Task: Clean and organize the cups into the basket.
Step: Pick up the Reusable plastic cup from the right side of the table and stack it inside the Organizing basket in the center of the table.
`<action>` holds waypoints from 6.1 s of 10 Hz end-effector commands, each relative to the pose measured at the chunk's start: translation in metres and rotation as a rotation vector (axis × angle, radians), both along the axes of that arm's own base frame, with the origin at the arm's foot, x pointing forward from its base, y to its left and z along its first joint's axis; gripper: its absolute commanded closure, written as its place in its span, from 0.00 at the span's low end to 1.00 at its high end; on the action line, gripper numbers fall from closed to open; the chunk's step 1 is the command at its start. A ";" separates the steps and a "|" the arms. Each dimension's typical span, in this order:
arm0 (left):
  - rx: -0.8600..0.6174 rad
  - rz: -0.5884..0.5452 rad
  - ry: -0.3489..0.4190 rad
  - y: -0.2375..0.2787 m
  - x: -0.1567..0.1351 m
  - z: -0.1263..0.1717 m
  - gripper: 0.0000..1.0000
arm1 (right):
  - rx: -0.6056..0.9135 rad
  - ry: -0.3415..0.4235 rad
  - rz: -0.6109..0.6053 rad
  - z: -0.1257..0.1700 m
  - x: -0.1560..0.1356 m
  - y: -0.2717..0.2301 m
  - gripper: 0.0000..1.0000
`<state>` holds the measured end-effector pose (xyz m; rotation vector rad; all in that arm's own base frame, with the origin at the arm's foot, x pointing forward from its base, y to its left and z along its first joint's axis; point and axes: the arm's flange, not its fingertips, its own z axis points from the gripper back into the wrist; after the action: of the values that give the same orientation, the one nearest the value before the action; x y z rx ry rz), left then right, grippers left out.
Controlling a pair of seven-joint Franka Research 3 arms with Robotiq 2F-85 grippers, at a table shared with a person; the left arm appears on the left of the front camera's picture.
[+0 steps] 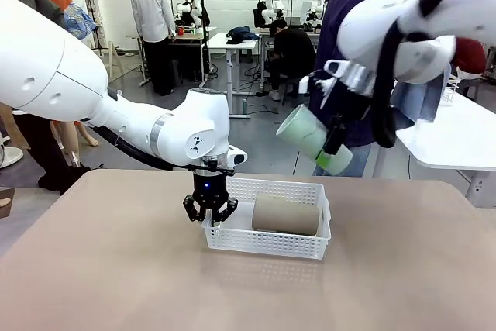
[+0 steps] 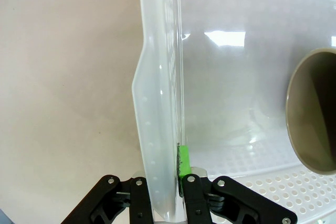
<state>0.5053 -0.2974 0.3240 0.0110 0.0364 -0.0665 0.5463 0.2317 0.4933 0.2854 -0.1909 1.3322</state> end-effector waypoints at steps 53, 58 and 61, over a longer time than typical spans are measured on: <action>0.000 -0.008 -0.005 0.002 -0.001 -0.001 1.00 | 0.818 -0.277 -0.098 -0.082 -0.106 -0.346 0.00; 0.000 -0.008 -0.005 0.002 -0.001 -0.001 1.00 | 0.818 -0.277 -0.098 -0.082 -0.106 -0.346 0.00; 0.000 -0.008 -0.005 0.002 -0.001 -0.001 1.00 | 0.818 -0.277 -0.098 -0.082 -0.106 -0.346 0.00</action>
<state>0.5068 -0.2970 0.3243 0.0061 0.0282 -0.0644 0.4440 -0.1121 0.4120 0.7662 -0.9868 1.1086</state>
